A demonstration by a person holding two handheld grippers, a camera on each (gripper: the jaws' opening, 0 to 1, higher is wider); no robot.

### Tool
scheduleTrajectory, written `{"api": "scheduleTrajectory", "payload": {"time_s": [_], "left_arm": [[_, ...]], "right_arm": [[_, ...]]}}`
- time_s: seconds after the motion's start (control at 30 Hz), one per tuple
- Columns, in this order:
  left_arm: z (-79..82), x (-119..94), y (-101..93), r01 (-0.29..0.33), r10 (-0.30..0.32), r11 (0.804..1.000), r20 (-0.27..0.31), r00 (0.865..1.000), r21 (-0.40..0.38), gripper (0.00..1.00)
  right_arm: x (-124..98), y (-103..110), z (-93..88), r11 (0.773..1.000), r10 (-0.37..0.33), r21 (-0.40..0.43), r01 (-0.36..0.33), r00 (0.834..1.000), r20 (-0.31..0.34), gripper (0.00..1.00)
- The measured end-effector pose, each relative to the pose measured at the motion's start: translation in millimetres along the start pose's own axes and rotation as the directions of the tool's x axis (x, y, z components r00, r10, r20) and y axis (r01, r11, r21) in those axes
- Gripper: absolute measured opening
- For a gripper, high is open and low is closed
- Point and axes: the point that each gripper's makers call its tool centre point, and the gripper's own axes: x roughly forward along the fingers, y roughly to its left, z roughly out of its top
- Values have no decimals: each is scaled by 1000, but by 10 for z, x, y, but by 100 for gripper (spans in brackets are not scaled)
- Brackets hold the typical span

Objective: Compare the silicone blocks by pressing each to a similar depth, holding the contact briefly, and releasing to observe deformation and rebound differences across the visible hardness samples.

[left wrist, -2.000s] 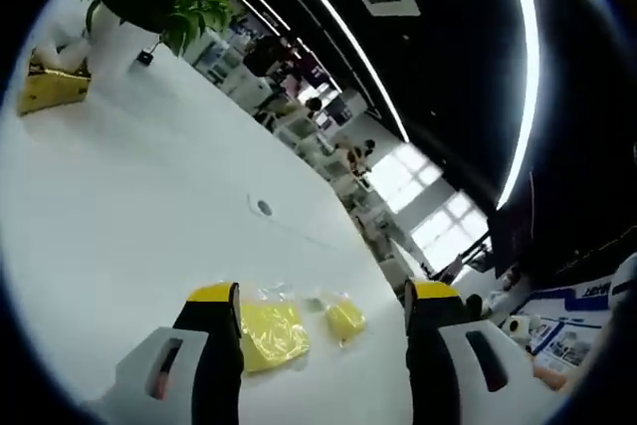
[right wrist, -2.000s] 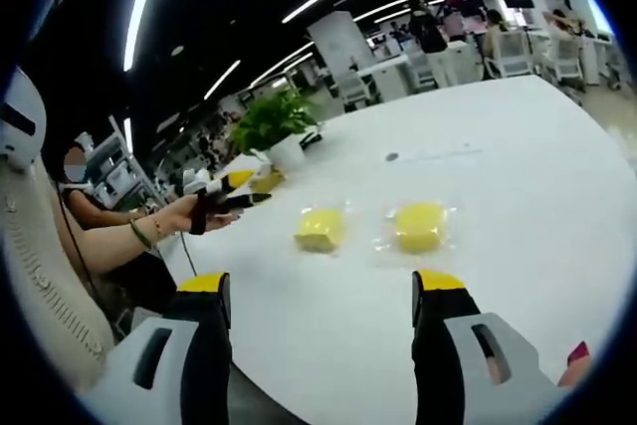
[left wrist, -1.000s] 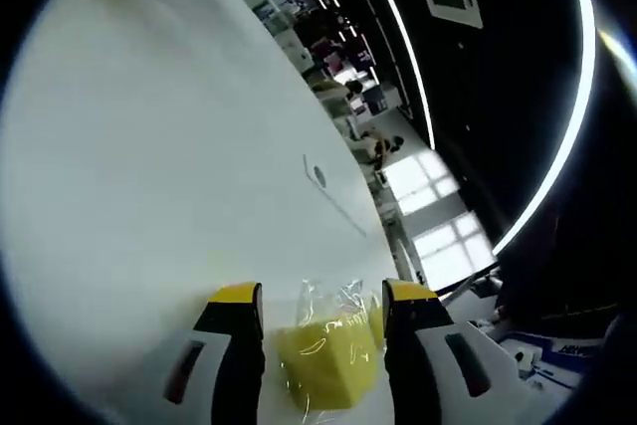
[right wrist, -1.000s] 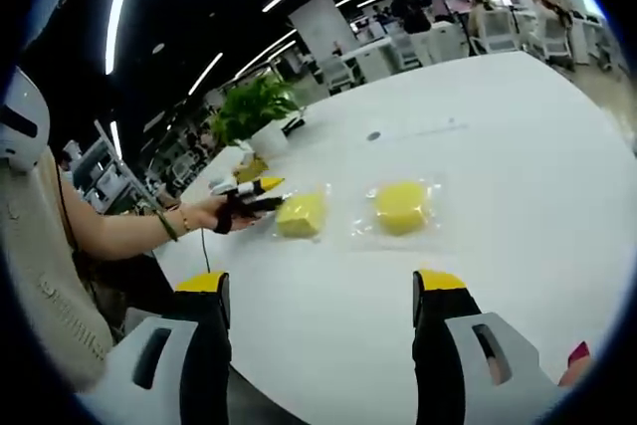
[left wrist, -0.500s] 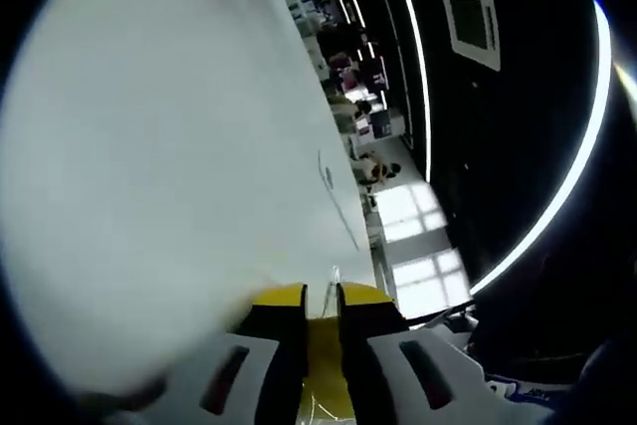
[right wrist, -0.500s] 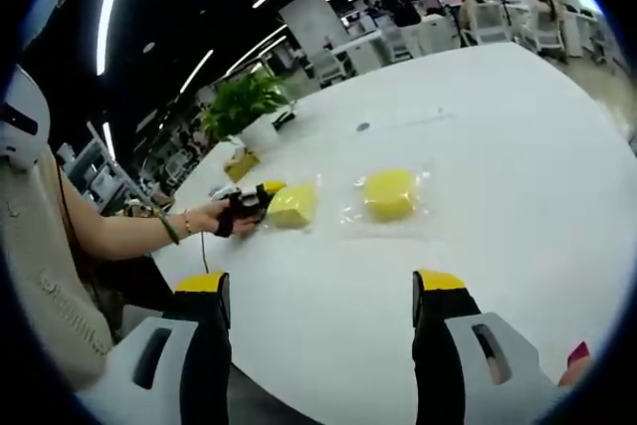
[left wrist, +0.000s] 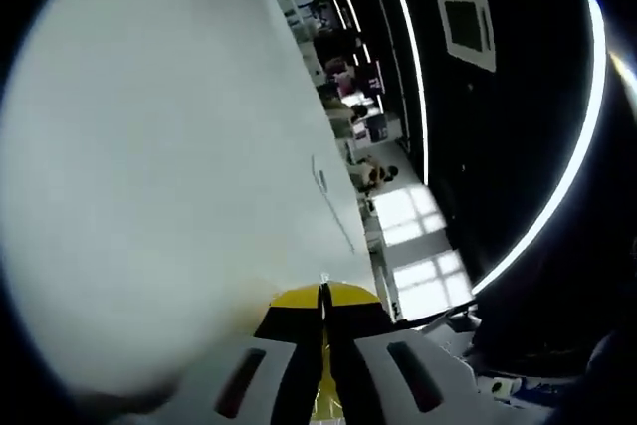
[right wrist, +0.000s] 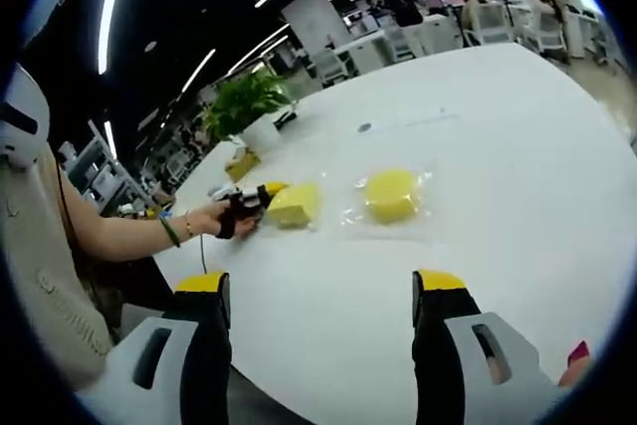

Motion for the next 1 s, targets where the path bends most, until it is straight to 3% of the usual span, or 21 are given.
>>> {"api": "scheduleTrajectory", "payload": {"time_s": [0.17, 0.63, 1.0], "left_arm": [[23, 11, -125, -2, 3, 998, -16, 1000, 61, 0], [-21, -61, -557, 30, -27, 991, -26, 999, 128, 0], [-297, -56, -943, 44, -20, 966, -95, 995, 255, 0]], "right_arm": [[4, 18, 58, 999, -2, -40, 4, 999, 45, 72], [-120, 172, 176, 995, 39, -91, -31, 995, 95, 72], [-349, 395, 328, 978, 90, -205, -46, 973, 213, 73]]}}
